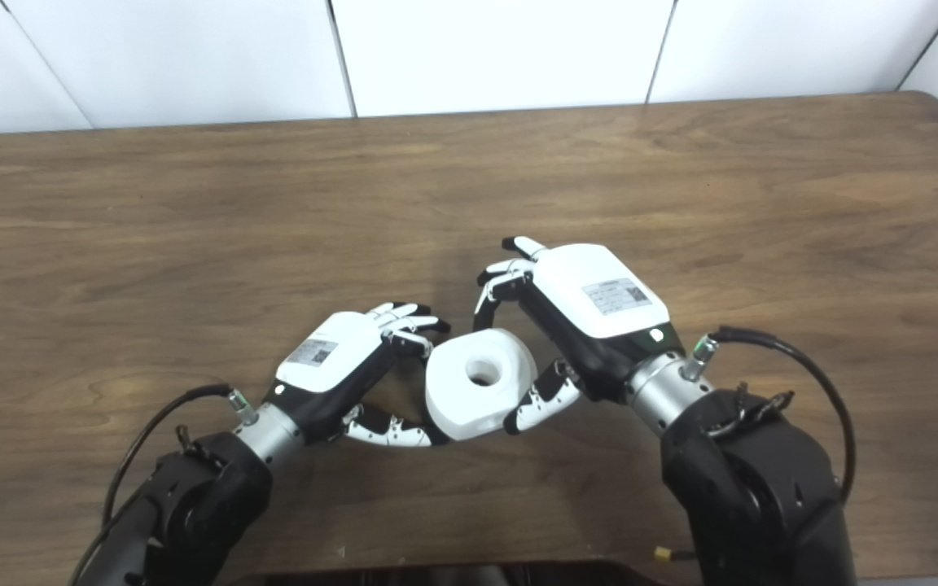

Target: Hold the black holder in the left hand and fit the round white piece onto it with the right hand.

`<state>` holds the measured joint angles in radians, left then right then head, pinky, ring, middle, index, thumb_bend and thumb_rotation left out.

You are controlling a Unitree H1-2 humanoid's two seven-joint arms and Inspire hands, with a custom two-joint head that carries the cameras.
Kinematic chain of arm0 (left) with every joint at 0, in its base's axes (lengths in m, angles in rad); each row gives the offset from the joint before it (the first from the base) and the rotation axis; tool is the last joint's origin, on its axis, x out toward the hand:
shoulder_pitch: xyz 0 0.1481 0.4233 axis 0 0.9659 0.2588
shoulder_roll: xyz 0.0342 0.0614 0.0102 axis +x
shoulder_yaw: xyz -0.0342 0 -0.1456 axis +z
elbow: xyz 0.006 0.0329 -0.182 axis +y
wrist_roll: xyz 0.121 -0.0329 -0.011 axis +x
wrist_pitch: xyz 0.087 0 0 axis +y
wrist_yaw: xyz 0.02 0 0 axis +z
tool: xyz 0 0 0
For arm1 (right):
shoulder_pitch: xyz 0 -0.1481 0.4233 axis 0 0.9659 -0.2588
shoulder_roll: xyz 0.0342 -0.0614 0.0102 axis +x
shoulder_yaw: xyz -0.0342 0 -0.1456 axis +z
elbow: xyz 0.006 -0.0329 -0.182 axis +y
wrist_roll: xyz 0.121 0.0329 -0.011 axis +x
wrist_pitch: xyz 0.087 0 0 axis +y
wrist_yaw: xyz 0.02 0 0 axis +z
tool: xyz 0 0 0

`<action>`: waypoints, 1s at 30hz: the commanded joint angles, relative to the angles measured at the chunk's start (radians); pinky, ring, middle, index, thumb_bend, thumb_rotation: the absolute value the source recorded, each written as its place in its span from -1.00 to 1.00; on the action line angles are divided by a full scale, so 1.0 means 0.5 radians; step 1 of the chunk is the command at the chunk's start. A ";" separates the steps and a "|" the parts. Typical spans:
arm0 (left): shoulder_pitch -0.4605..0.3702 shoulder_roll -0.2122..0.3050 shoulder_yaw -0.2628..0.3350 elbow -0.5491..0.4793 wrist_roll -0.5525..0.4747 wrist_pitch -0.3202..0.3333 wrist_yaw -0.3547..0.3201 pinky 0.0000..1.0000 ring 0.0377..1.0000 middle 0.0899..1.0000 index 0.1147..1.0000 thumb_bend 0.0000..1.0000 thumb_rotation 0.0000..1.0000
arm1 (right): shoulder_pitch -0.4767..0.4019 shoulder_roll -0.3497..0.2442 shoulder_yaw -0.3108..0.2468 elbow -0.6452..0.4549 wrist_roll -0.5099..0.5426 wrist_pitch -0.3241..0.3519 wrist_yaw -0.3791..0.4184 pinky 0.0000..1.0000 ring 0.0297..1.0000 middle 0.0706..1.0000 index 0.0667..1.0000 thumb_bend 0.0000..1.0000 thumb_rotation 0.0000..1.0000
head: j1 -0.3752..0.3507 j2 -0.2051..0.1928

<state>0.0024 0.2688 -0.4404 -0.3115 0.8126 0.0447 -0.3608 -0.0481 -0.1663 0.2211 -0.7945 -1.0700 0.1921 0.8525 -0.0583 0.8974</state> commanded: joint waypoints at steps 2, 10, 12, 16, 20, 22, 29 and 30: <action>0.060 0.048 -0.007 0.079 0.046 0.159 -0.161 0.86 0.86 0.71 -0.15 0.02 -0.89 | -0.001 0.017 0.020 -0.002 -0.052 -0.059 -0.012 0.73 0.88 0.59 -0.11 0.05 -0.73 | -0.001 0.001; 0.058 0.035 -0.009 0.079 0.046 0.160 -0.150 0.86 0.86 0.71 -0.15 0.02 -0.89 | -0.004 0.000 0.014 -0.003 -0.063 -0.081 0.018 0.72 0.87 0.59 -0.11 0.05 -0.73 | -0.002 0.004; 0.056 0.034 -0.010 0.081 0.044 0.157 -0.147 0.85 0.86 0.71 -0.15 0.02 -0.89 | -0.009 -0.010 0.010 -0.005 -0.065 -0.083 0.033 0.72 0.86 0.59 -0.10 0.05 -0.72 | -0.003 0.004; 0.054 0.028 -0.008 0.085 0.038 0.151 -0.137 0.86 0.86 0.71 -0.15 0.02 -0.89 | -0.024 -0.028 0.000 -0.003 -0.055 -0.084 0.052 0.70 0.86 0.59 -0.10 0.05 -0.71 | -0.005 0.005; 0.050 0.022 -0.012 0.082 0.051 0.156 -0.140 0.85 0.86 0.70 -0.15 0.02 -0.89 | -0.038 -0.041 -0.007 -0.001 -0.045 -0.083 0.073 0.70 0.86 0.60 -0.10 0.05 -0.71 | -0.002 0.009; 0.048 0.020 -0.013 0.081 0.055 0.157 -0.141 0.84 0.85 0.70 -0.15 0.02 -0.89 | -0.045 -0.046 -0.007 -0.001 -0.043 -0.077 0.088 0.70 0.87 0.60 -0.10 0.05 -0.70 | -0.002 0.009; 0.047 0.014 -0.016 0.080 0.060 0.161 -0.139 0.84 0.85 0.70 -0.15 0.02 -0.89 | -0.070 -0.076 -0.007 -0.004 -0.010 -0.064 0.138 0.70 0.89 0.62 -0.09 0.05 -0.70 | -0.004 0.009; 0.046 0.014 -0.017 0.077 0.062 0.164 -0.143 0.84 0.85 0.70 -0.15 0.02 -0.89 | -0.074 -0.079 -0.007 -0.008 -0.010 -0.060 0.151 0.71 0.89 0.63 0.02 0.51 -0.57 | -0.003 0.008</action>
<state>-0.0006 0.2587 -0.4439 -0.3119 0.8191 0.0544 -0.3623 -0.0783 -0.1903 0.2197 -0.7939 -1.0725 0.1724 0.8931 -0.0583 0.9005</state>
